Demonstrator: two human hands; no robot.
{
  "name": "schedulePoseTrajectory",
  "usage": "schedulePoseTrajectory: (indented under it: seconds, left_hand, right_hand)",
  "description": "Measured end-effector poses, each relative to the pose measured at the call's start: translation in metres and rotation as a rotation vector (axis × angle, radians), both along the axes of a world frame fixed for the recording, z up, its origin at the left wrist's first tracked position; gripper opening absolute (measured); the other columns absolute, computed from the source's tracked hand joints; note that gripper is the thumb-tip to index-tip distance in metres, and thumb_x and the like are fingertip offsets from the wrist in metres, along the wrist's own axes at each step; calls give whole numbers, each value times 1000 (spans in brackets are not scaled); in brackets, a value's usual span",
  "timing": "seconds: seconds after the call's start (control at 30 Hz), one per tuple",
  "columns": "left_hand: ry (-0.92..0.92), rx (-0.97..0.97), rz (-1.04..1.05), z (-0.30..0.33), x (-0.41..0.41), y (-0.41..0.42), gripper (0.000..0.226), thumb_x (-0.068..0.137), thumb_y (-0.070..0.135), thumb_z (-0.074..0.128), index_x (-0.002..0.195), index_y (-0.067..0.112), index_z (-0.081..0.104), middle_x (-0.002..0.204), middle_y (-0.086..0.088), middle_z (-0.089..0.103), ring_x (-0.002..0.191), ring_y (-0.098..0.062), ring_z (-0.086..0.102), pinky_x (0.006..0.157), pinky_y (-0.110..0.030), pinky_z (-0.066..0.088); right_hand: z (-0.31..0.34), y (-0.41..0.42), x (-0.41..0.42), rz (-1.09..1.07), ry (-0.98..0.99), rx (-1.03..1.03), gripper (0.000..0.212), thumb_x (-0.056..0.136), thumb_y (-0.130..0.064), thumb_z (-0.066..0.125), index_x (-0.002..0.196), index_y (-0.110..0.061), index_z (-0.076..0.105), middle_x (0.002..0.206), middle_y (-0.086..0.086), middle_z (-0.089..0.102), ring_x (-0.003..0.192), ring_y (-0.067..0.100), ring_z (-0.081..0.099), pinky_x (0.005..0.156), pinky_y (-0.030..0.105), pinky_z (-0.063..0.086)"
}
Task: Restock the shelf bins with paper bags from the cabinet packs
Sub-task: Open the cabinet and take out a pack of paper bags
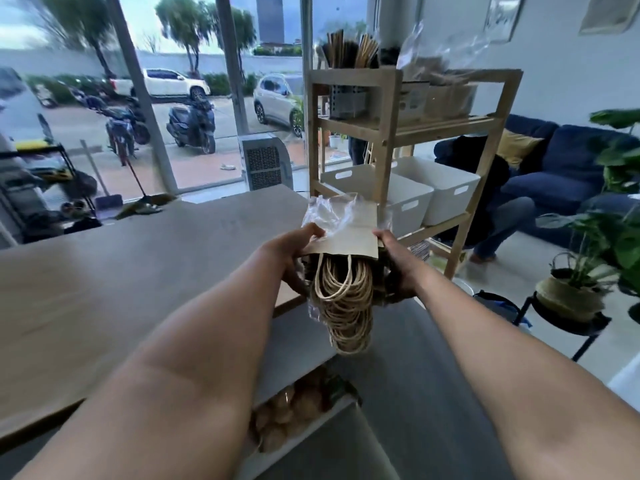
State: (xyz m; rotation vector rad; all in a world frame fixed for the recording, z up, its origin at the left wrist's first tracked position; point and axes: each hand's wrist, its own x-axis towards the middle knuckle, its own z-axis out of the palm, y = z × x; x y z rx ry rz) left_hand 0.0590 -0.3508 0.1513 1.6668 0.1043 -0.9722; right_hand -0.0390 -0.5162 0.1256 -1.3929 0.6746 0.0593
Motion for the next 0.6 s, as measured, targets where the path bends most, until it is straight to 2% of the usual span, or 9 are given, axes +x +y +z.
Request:
schedulePoseTrajectory:
  seconds: [0.1,0.17,0.23,0.3,0.37,0.5,0.6]
  left_hand:
    - [25,8,65,-1,34,9,58,76,47,60,115,7,45,108,-16,51,108,-36,57,99,-53,43]
    - [38,5,97,0,63,16,61,75,48,61,116,7,43,114,-16,48,111,-37,56,99,-52,43]
    - [39,-1,135,1,89,23,59,74,47,62,113,8,44,110,-14,48,106,-36,56,99,-52,42]
    - [23,10,156,3,114,29,58,73,48,62,114,11,44,100,-12,48,101,-35,57,100,-56,41]
    - [4,18,169,4,132,34,54,76,47,61,113,11,44,89,-12,48,92,-34,58,100,-58,41]
    - [3,29,208,9,163,50,58,77,48,60,118,9,45,103,-16,52,108,-37,56,99,-59,41]
    - [3,38,249,13,184,58,63,78,47,60,125,9,43,119,-18,51,115,-39,55,99,-59,41]
  right_hand:
    - [-3,-1,57,59,-88,-86,43,89,-58,41,81,-22,61,81,5,63,80,21,58,92,34,45]
    - [-6,-1,98,82,-100,-137,39,90,-57,41,85,-23,60,84,5,62,89,22,57,101,39,41]
    - [-5,3,125,107,-83,-139,39,88,-58,42,88,-24,60,89,7,62,93,24,55,93,38,43]
    - [-2,11,149,141,-40,-114,41,84,-62,44,85,-23,59,87,6,60,85,24,55,80,34,45]
    - [-3,16,171,154,-14,-34,40,84,-60,46,80,-22,58,82,6,58,86,24,54,77,34,47]
    - [2,27,217,164,-8,-2,38,81,-59,51,77,-22,57,85,6,57,95,25,55,88,40,48]
    - [2,32,248,189,56,-17,51,67,-67,57,88,-21,58,95,10,59,94,30,59,86,46,50]
